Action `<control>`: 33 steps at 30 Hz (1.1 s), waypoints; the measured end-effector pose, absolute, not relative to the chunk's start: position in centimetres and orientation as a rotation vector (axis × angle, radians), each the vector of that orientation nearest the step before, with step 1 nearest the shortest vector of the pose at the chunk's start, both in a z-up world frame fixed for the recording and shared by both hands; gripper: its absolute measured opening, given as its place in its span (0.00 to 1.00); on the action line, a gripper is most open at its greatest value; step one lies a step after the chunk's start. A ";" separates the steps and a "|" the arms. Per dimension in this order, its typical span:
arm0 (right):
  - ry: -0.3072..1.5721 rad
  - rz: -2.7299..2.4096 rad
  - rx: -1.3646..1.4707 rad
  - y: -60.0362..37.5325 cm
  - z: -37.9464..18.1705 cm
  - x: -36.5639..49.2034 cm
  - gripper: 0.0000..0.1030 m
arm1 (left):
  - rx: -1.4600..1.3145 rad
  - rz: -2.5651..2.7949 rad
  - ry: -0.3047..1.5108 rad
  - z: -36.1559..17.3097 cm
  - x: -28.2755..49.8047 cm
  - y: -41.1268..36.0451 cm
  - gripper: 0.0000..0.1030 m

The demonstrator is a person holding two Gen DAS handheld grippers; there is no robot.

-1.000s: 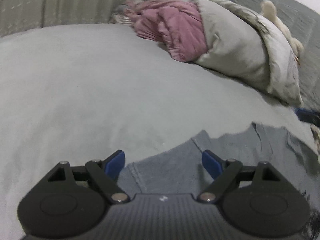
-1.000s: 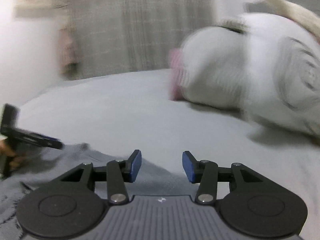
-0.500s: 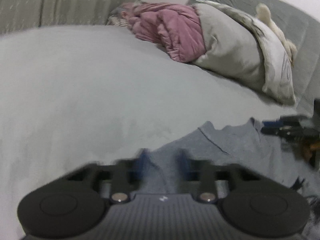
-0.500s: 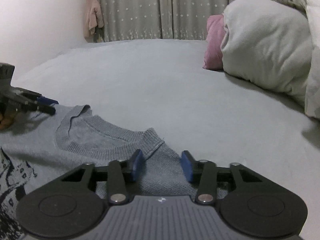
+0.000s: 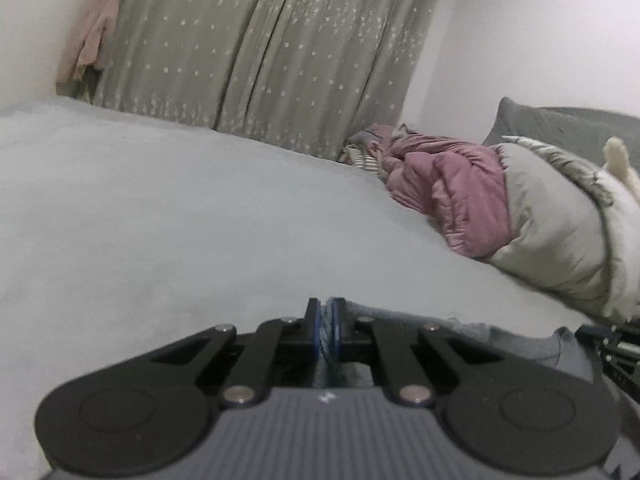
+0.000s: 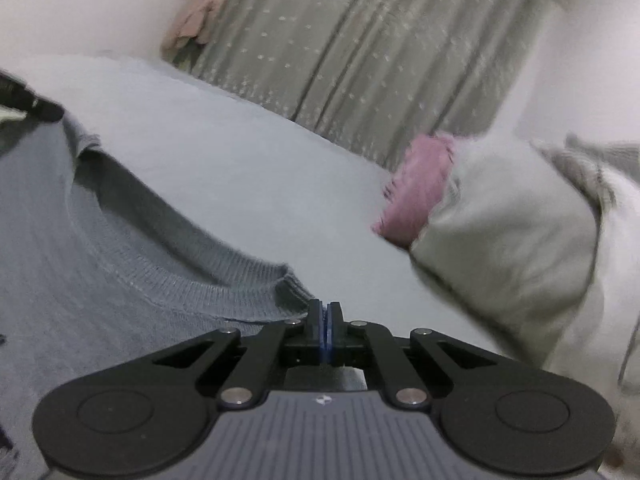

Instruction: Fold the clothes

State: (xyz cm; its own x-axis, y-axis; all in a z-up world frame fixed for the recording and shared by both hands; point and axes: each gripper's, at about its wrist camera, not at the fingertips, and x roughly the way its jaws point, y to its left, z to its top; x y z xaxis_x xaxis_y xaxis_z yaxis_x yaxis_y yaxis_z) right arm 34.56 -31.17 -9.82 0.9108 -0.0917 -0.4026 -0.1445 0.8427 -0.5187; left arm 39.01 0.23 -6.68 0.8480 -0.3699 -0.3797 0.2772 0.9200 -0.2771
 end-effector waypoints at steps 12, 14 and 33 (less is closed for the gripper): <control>0.467 -0.033 -0.661 -29.6 -12.3 37.4 0.06 | -0.238 -0.296 0.610 -7.6 41.8 0.3 0.43; 0.451 -0.053 -0.639 -29.9 -11.3 36.8 0.26 | -0.260 -0.271 0.588 -6.7 40.2 1.4 0.74; 0.720 -0.166 0.176 -46.7 -7.2 18.0 0.56 | -0.651 -0.301 0.851 -7.3 33.1 10.8 0.66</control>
State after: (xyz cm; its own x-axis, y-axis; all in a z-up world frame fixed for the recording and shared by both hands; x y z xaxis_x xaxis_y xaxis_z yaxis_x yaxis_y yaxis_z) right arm 17.95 -46.75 -7.18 0.7400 -0.0898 -0.6666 0.2106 0.9722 0.1028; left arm 33.11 10.80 -7.26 0.6327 -0.4922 -0.5979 -0.0069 0.7684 -0.6399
